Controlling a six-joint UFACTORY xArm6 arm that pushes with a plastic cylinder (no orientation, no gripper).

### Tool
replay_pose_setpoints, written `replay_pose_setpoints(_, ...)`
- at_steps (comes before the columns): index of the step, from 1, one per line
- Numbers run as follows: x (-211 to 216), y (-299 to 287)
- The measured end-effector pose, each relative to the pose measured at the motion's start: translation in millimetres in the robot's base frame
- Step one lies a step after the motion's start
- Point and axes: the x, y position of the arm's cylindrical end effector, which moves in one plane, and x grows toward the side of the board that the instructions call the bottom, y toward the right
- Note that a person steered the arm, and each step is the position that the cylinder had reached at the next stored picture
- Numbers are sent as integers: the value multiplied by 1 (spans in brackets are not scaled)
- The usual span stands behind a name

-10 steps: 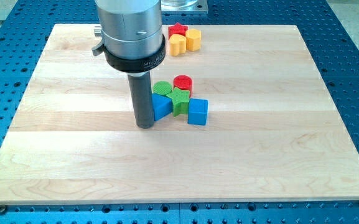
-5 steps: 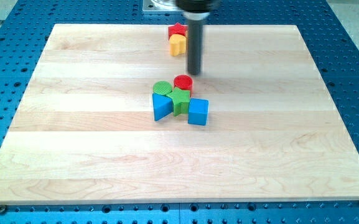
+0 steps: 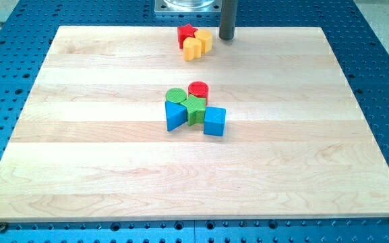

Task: Place the red star at the top left of the board

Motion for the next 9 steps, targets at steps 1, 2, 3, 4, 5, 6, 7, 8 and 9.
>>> replay_pose_setpoints(1,-6,-61)
replay_pose_setpoints(2,29,-113)
replay_pose_setpoints(3,58,-80)
replay_pose_setpoints(4,70,-49)
replay_pose_setpoints(5,105,-20)
replay_pose_setpoints(6,100,-30)
replay_pose_setpoints(7,89,-99)
replay_pose_setpoints(8,88,-180)
replay_pose_setpoints(9,80,-206)
